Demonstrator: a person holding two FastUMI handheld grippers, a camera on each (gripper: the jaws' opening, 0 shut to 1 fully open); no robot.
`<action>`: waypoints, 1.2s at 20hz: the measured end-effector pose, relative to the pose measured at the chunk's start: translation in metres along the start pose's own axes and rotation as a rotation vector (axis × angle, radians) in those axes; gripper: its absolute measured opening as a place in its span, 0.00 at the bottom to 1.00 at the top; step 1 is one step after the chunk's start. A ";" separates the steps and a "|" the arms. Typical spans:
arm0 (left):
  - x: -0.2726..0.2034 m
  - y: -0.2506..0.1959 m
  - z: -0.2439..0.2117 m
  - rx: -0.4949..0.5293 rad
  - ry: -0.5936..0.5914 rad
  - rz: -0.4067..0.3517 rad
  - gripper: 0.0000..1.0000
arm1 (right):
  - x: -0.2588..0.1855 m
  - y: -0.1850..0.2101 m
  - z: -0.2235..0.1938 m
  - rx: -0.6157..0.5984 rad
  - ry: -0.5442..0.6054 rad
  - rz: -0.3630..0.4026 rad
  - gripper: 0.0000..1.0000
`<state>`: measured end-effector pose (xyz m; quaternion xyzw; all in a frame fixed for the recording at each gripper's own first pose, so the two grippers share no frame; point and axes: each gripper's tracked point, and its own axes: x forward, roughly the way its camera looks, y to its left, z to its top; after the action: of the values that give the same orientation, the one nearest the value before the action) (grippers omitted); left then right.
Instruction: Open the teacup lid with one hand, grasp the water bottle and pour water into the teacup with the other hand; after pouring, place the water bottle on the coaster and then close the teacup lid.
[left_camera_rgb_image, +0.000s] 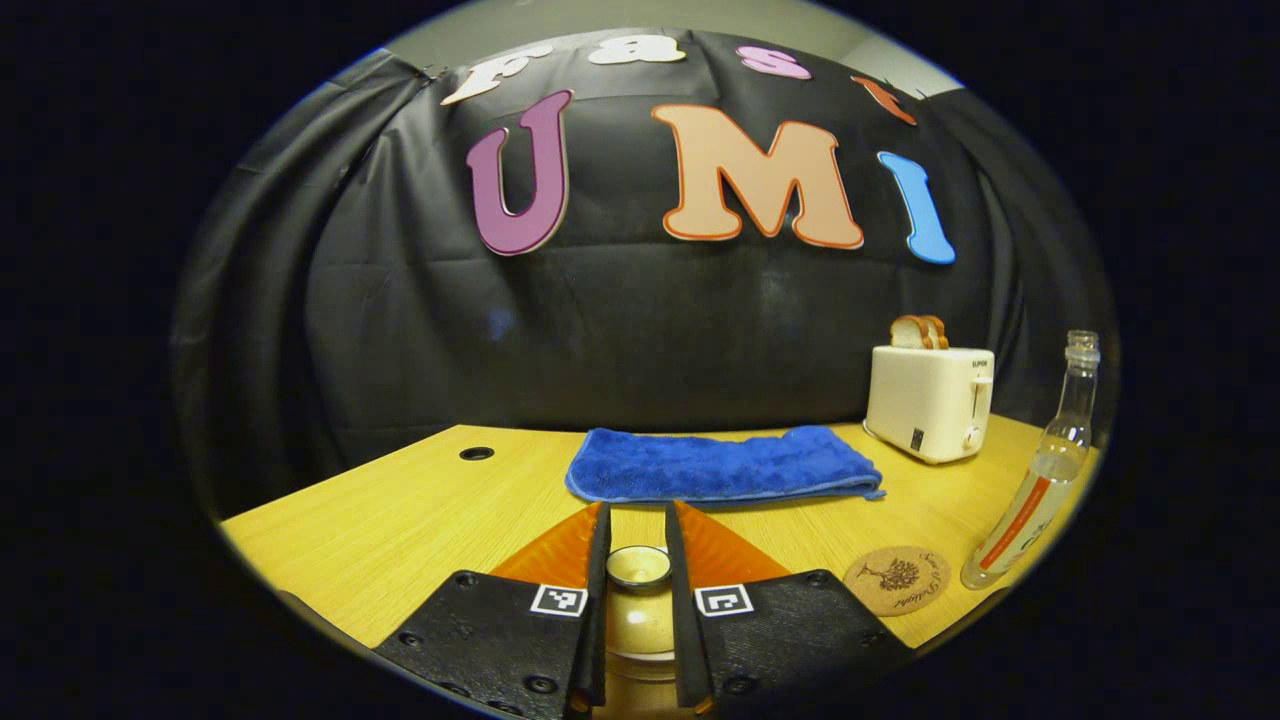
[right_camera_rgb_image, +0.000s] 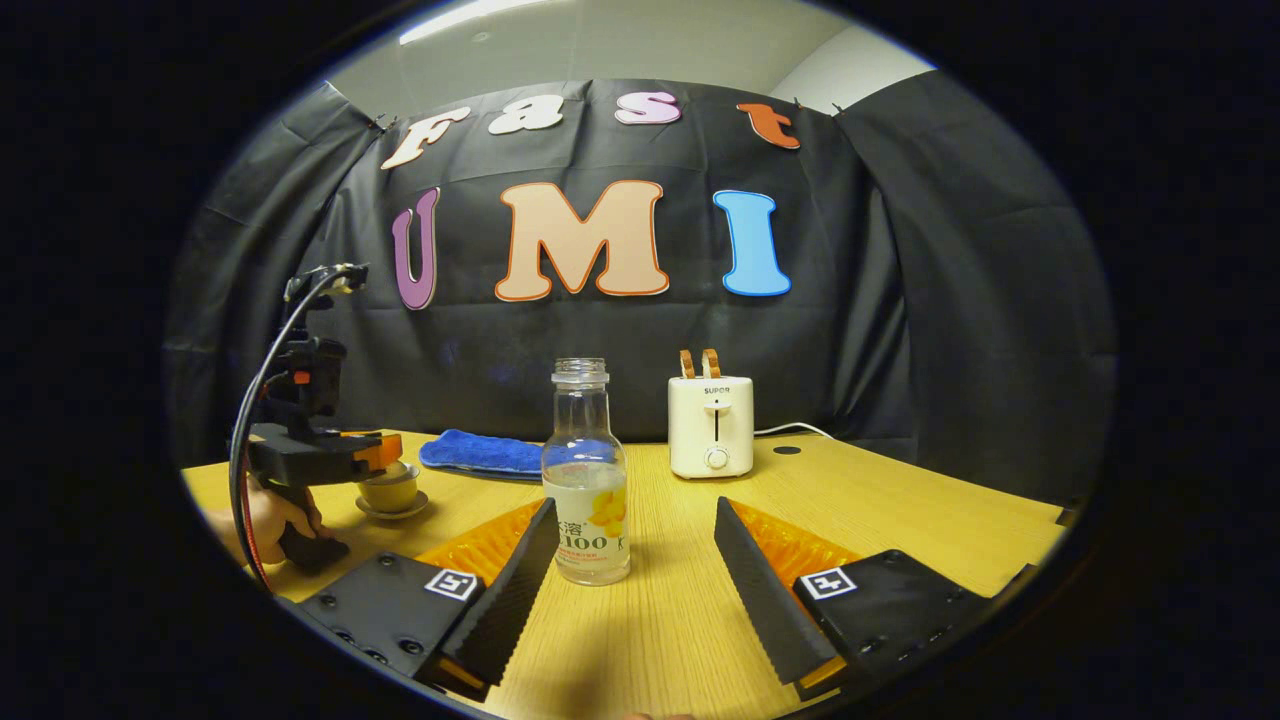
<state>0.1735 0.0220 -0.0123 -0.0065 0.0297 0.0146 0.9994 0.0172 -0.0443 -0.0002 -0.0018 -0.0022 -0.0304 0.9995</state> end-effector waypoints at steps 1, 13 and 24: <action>-0.001 -0.001 0.002 0.007 -0.019 -0.006 0.25 | 0.000 0.000 0.000 0.000 0.000 0.000 1.00; -0.026 0.001 0.006 0.007 -0.051 -0.056 0.22 | 0.000 0.000 0.000 0.000 -0.001 0.004 1.00; -0.119 0.056 0.004 0.010 -0.061 -0.048 0.22 | 0.026 0.023 -0.002 0.002 0.007 0.044 0.99</action>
<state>0.0538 0.0750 -0.0022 -0.0019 -0.0009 -0.0093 1.0000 0.0447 -0.0233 -0.0027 -0.0009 0.0012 -0.0082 1.0000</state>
